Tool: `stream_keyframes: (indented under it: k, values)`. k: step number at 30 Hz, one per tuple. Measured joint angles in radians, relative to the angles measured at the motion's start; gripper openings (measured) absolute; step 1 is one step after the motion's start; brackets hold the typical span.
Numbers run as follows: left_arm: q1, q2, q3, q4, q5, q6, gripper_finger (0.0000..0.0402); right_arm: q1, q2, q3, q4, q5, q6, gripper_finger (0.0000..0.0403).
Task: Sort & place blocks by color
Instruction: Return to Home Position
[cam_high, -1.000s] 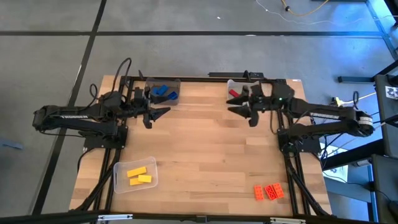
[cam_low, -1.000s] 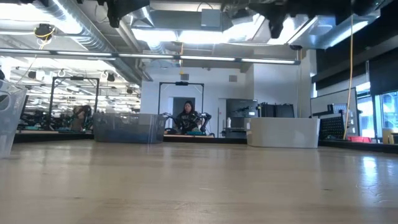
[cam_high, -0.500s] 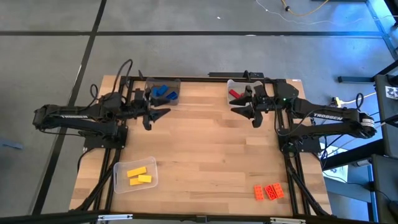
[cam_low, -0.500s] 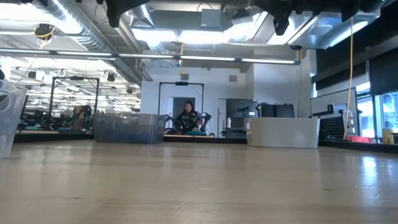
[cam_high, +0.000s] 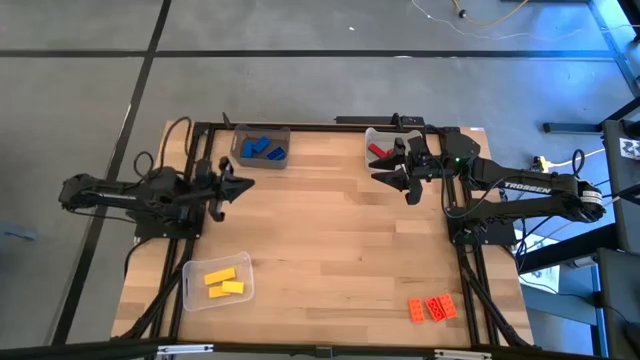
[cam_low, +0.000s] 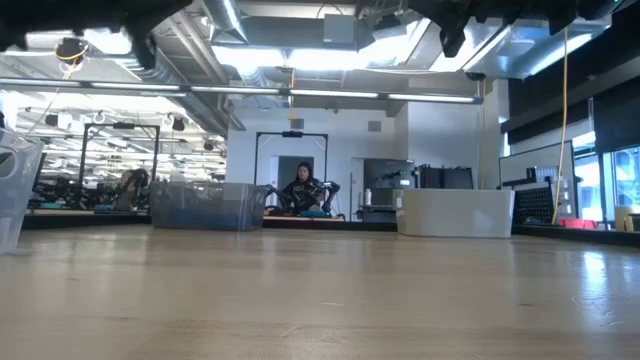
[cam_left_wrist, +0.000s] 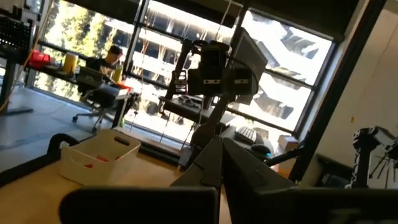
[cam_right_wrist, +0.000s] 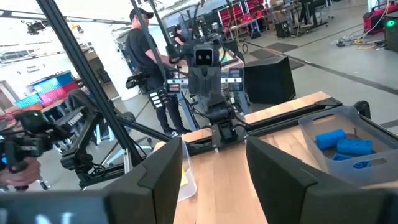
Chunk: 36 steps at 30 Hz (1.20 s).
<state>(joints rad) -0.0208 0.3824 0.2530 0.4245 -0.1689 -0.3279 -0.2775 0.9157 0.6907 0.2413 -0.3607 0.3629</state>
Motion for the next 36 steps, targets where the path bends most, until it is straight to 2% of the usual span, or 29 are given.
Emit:
stream_keyframes:
  k: [9,13,18,20,28,32,36]
  values:
    - [0.000,-0.285,-0.236,0.008,0.011,-0.055,0.0000,0.000,0.000,0.000,0.001,0.000,0.027,0.0180]
    - [0.001,-0.373,-0.245,-0.154,-0.019,-0.058,0.0000,0.000,0.000,0.000,0.001,0.000,0.026,0.0180]
    - [0.003,-0.377,-0.243,-0.380,-0.047,-0.058,0.0000,0.000,0.000,0.000,0.001,0.001,0.027,0.0180]
    - [0.004,-0.362,-0.242,-0.387,-0.015,-0.049,0.0000,0.000,0.000,0.000,0.000,0.000,0.026,0.0180]
    - [0.016,-0.356,-0.242,-0.387,-0.023,-0.029,0.0000,-0.001,-0.013,0.000,-0.050,0.000,0.055,0.0170]
    - [0.016,-0.357,-0.242,-0.386,-0.025,-0.029,0.0000,-0.002,-0.072,-0.007,-0.157,-0.005,0.010,0.0130]
    - [0.016,-0.357,-0.242,-0.386,-0.026,-0.029,0.0000,-0.002,-0.164,-0.109,-0.135,-0.007,-0.022,0.0036]
